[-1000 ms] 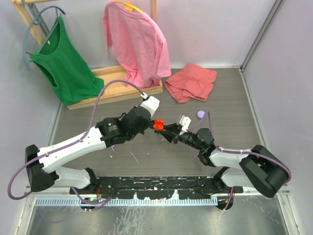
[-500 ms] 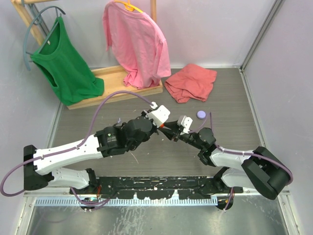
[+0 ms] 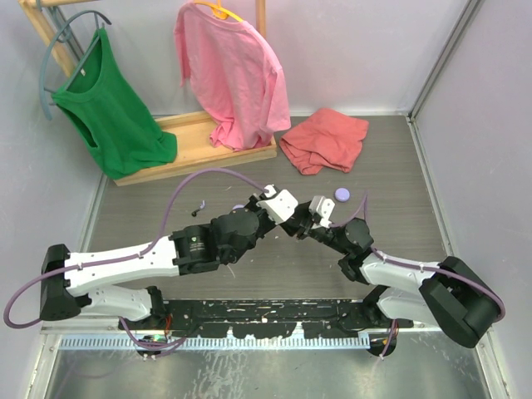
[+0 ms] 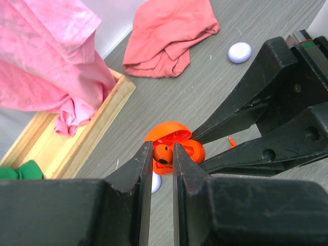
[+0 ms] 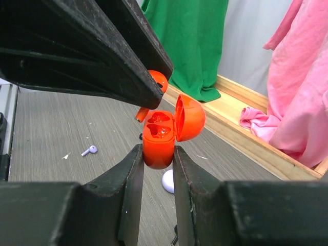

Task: Insert the wireless bluetooth earbuds into the charging case
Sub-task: Place the earbud in the charging case.

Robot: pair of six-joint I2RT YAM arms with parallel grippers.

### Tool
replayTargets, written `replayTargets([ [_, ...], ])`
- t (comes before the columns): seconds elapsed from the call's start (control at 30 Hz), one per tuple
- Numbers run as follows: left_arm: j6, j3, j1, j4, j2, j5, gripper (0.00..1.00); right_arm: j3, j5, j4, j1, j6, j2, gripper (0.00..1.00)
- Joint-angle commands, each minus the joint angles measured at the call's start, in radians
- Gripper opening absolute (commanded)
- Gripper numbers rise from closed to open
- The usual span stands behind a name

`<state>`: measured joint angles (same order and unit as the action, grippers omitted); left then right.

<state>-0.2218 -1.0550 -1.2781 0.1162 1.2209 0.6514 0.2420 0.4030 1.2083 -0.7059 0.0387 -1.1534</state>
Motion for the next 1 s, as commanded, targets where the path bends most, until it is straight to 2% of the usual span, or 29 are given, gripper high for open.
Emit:
replayTargets([
  [0.0,-0.042,0.006,-0.018,-0.136,-0.005,0.031,0.17,0.031,0.001,0.079,-0.005,-0.019,0.035,0.01],
  [0.97,-0.142,0.061,-0.044,-0.201,0.02,0.082,0.18,0.024,-0.027,0.094,-0.005,-0.035,0.073,0.01],
])
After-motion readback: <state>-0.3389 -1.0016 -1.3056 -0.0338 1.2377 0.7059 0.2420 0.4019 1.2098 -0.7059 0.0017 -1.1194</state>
